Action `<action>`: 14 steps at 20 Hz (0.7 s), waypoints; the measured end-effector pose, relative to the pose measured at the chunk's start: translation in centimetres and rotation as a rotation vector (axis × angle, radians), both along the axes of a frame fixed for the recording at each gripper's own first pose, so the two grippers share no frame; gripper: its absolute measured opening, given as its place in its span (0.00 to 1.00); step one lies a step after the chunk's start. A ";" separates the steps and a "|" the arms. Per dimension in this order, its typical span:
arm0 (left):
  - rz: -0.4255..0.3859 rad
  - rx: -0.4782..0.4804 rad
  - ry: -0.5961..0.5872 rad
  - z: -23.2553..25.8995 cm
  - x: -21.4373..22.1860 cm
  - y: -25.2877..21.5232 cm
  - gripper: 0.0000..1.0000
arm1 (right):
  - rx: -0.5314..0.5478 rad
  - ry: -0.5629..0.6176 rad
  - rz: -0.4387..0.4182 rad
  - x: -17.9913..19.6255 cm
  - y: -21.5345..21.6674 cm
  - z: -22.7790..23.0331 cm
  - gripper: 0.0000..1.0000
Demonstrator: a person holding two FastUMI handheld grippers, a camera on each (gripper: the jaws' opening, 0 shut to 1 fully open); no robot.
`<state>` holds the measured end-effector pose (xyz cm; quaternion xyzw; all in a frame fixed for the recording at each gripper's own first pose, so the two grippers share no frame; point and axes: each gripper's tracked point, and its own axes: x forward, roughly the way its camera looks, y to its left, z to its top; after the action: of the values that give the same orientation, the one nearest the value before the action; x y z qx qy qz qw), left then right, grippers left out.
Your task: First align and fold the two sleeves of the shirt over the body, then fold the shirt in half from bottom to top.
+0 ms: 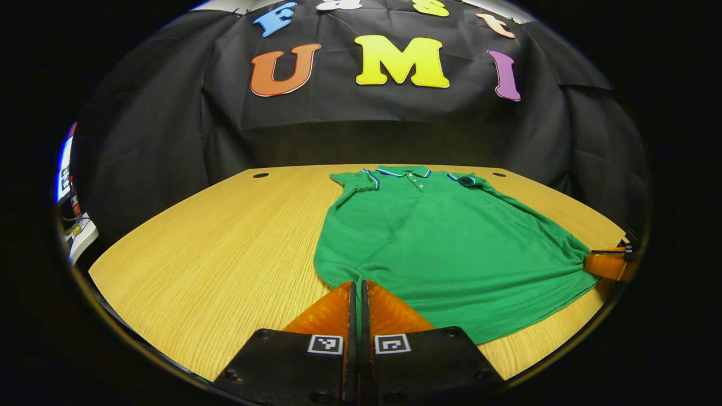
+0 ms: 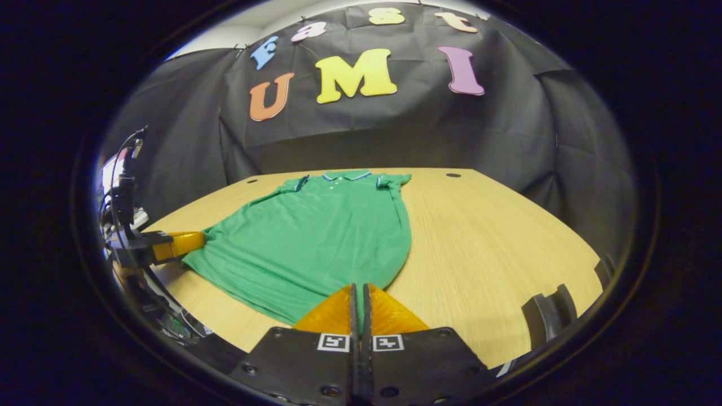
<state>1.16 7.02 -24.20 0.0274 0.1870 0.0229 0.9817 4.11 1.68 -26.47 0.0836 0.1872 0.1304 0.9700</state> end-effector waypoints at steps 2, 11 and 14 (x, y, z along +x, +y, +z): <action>-0.006 0.004 -0.024 1.2 0.5 -0.1 0.08 | -0.003 -0.033 -0.001 0.3 -0.1 1.8 0.00; -0.055 -0.006 -0.173 9.8 6.2 -1.7 0.07 | -0.050 -0.168 -0.049 5.6 -1.0 10.2 0.00; -0.068 -0.017 -0.198 12.2 9.2 -2.0 0.07 | -0.058 -0.198 -0.057 8.7 -0.6 12.9 0.00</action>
<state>10.37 5.03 -12.01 0.0227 0.0883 -0.0092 0.9958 12.79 1.04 -13.61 0.0474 0.0918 0.1050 0.9891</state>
